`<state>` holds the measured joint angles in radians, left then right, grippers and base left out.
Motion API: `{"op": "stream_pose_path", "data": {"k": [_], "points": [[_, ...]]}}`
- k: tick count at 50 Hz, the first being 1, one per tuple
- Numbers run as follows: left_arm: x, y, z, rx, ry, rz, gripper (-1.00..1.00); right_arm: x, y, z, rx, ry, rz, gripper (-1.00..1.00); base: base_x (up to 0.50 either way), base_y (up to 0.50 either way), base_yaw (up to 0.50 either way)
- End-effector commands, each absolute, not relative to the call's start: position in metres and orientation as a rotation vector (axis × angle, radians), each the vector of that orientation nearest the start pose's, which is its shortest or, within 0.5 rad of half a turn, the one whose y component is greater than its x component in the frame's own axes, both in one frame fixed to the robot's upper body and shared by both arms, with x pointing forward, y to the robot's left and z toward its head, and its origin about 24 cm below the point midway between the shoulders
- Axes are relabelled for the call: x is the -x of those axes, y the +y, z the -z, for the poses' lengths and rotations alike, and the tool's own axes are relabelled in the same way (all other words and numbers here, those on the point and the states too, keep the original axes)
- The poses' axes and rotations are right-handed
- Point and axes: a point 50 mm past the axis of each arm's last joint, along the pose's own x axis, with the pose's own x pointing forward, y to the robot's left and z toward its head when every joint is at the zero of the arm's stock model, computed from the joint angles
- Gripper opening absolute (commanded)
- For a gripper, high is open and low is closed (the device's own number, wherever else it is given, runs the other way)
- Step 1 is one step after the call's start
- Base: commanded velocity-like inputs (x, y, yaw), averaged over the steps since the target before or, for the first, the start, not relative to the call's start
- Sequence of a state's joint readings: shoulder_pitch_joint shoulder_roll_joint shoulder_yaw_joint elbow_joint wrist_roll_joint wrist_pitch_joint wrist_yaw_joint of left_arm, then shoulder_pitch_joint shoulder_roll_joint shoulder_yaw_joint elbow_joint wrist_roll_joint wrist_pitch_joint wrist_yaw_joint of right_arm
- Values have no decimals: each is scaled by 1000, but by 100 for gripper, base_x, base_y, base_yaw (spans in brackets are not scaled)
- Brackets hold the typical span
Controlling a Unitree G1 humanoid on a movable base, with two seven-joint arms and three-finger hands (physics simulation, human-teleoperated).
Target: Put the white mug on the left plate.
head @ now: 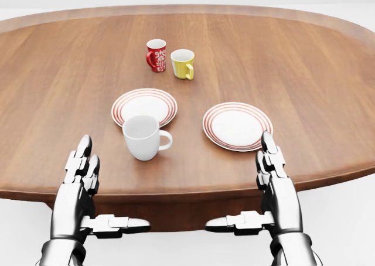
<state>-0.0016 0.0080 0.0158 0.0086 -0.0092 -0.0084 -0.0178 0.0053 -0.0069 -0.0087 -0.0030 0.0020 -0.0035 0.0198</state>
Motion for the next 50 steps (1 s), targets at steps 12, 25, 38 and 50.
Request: {"op": "stream_pose_path", "data": {"k": [12,25,38,50], "points": [[-254,161,-48,-5,-32,13,98,-249,-157,-54,23,-24,-46,100,0,0,0],[-238,170,-175,7,-534,-5,98,-219,-169,-201,-75,-674,-35,100,0,0,0],[-239,171,-171,10,-516,-7,98,-217,-172,-199,-117,-667,-16,100,0,0,0],[-236,169,-173,11,-526,11,98,-216,-171,-195,-96,-647,-40,100,0,46,0]]}}
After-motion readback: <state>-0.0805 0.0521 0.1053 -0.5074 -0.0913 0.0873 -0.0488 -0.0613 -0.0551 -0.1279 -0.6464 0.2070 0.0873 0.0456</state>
